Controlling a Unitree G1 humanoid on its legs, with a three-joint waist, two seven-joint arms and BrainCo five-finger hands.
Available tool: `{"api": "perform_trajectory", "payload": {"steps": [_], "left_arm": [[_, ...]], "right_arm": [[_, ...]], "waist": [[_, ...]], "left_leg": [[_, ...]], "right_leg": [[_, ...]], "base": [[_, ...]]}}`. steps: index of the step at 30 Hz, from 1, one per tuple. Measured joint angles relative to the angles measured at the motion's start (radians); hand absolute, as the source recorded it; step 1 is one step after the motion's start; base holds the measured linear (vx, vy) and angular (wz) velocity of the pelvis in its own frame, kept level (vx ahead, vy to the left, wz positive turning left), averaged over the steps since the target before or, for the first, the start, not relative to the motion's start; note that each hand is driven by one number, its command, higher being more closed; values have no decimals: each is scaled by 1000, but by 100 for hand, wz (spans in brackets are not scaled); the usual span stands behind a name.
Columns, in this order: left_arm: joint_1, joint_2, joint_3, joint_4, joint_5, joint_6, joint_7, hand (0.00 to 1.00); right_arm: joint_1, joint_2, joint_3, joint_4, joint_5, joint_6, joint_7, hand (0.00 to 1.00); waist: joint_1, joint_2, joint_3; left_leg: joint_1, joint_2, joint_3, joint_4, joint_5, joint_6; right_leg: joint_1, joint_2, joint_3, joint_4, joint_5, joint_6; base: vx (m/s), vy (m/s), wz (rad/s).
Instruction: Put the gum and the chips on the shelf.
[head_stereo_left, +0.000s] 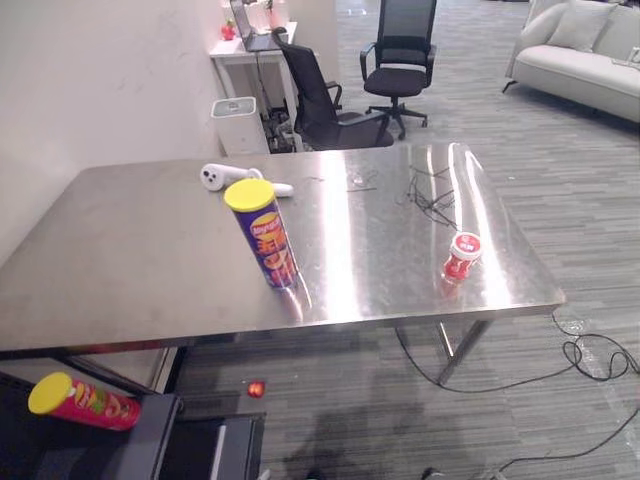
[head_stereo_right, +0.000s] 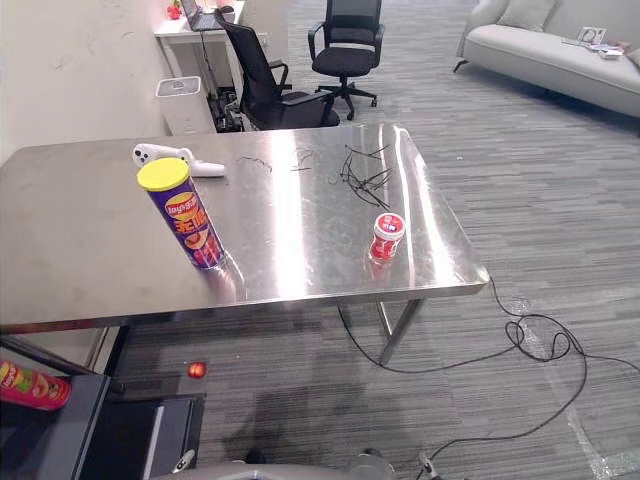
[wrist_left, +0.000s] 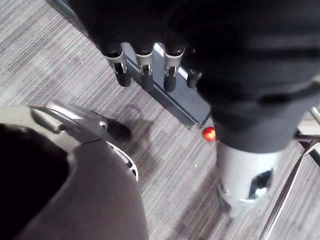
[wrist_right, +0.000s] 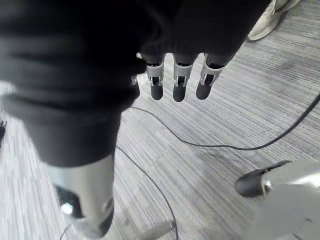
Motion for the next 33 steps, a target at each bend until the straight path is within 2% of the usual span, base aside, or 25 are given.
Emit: {"api": "perform_trajectory", "payload": {"steps": [6, 8, 12, 16, 20, 22, 24, 27, 30, 32, 33], "left_arm": [[29, -2, 79, -26, 32, 15, -5, 0], [29, -4, 104, -36, 40, 17, -7, 0], [31, -3, 122, -43, 41, 27, -13, 0], [36, -2, 104, -79, 47, 29, -14, 0], [55, 1, 64, -119, 67, 32, -10, 0], [57, 11, 46, -130, 73, 38, -7, 0], [63, 21, 20, -142, 80, 38, -6, 0], [69, 26, 12, -143, 81, 39, -5, 0], [76, 37, -1, -138, 98, 37, -6, 0], [77, 42, -11, -135, 109, 36, -10, 0], [77, 43, -13, -135, 109, 35, -12, 0]], "right_arm": [[-6, -8, -118, -54, 66, -4, -8, 0], [-6, -21, -180, -132, 75, -10, -9, 0], [-20, -64, -225, -310, 74, -20, -8, 0], [-54, -83, -212, -561, 58, -35, -10, 0], [-46, -84, -104, -810, -52, -4, -7, 0], [-45, -84, -62, -896, -126, 19, 22, 0], [-23, -85, -26, -987, -181, 44, 89, 0], [4, -102, 2, -1026, -185, 62, 175, 0], [24, -148, 49, -1102, -221, 71, 273, 0], [51, -192, 75, -1165, -221, 71, 342, 0], [55, -201, 78, -1175, -221, 71, 353, 0]], "waist": [[7, -28, -21], [24, -35, -29], [25, -46, -39], [24, -50, -41], [24, -51, -42], [22, -53, -42], [19, -55, -45], [10, -56, -44], [-7, -55, -45], [-10, -55, -45], [-9, -56, -45]], "left_leg": [[1, -1, 15, 0, -10, -1], [3, -1, 30, 0, -20, -2], [6, -3, 44, 1, -27, 1], [21, -3, 65, 3, -38, 1], [18, -4, 84, 5, -44, -1], [14, -7, 86, 6, -45, -1], [1, -8, 85, 7, -47, -2], [-1, -9, 84, 7, -48, -2], [-15, -10, 85, 7, -49, -2], [-15, -10, 84, 8, -51, -1], [-15, -9, 83, 8, -52, -1]], "right_leg": [[3, -1, 19, -9, 8, 11], [2, -2, 27, -8, 19, 15], [2, -4, 33, -11, 26, 13], [0, -1, 53, -12, 28, 12], [-17, 1, 69, -12, 29, 10], [-25, 4, 77, -17, 32, 5], [-36, 5, 79, -23, 33, 4], [-40, 5, 80, -24, 33, 4], [-55, 5, 83, -24, 33, 5], [-56, 6, 83, -24, 34, 5], [-56, 7, 82, -24, 34, 5]], "base": [[48, 21, -5], [127, 35, -11], [126, 33, -9], [85, 25, -14], [24, 11, -14], [-13, 0, -16], [-11, -6, -2], [0, 0, 0], [0, 0, 0], [33, -14, -1], [30, -15, 1]]}}
